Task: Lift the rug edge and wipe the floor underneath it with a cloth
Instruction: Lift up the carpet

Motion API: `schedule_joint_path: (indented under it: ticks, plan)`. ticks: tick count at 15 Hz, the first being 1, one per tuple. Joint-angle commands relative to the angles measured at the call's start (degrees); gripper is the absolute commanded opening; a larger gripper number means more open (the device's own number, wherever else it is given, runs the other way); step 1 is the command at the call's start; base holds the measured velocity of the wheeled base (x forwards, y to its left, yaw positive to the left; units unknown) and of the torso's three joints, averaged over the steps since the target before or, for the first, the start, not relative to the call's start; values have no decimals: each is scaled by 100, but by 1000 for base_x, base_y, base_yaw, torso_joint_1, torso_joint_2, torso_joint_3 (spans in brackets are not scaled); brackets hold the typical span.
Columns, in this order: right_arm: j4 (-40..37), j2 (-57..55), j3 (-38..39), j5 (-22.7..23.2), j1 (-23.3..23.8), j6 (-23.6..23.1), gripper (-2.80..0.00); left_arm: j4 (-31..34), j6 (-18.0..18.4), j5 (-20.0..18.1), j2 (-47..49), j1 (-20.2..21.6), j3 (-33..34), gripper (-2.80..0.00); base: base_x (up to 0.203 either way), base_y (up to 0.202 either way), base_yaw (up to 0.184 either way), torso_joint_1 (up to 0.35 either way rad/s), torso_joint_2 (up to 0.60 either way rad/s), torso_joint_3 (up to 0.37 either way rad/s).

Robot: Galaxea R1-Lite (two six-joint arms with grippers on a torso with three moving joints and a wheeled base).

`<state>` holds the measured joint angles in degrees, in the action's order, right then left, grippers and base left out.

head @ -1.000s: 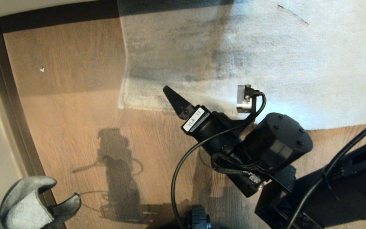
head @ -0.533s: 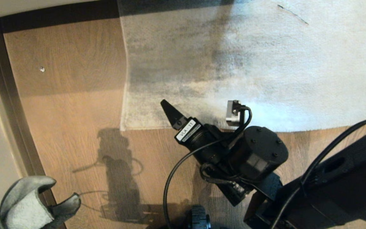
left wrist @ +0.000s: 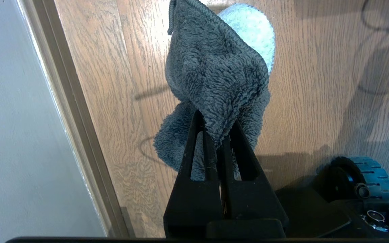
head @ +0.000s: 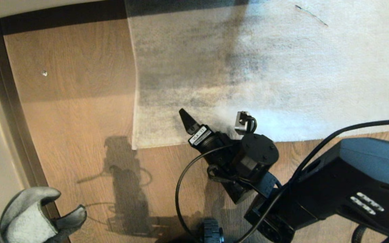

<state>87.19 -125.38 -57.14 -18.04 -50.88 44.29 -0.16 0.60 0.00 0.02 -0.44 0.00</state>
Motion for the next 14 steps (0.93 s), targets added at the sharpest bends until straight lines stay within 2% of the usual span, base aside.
schedule_joint_path:
  ticks: [1, 5, 6, 10, 14]
  plan:
    - [255, -128, -189, -2, 226, 21, 0, -2, 2, 0, -2, 0, 0, -280, 0, 0, 0, 0, 0, 0]
    - [255, -144, -289, 2, 381, -17, 0, -2, 2, 0, -2, 0, 0, -280, 0, 0, 0, 0, 0, 0]
    - [255, -129, -289, 2, 377, -32, -280, -2, 2, 0, -2, 0, 0, -280, 0, 0, 0, 0, 0, 0]
    - [255, -48, -239, 8, 344, 40, -280, 7, 2, 0, -2, 0, 0, -280, 0, 0, 0, 0, 0, 0]
    - [255, 78, 29, -15, 138, 379, -280, 0, 2, 0, -2, 0, 0, -280, 0, 0, 0, 0, 0, 0]
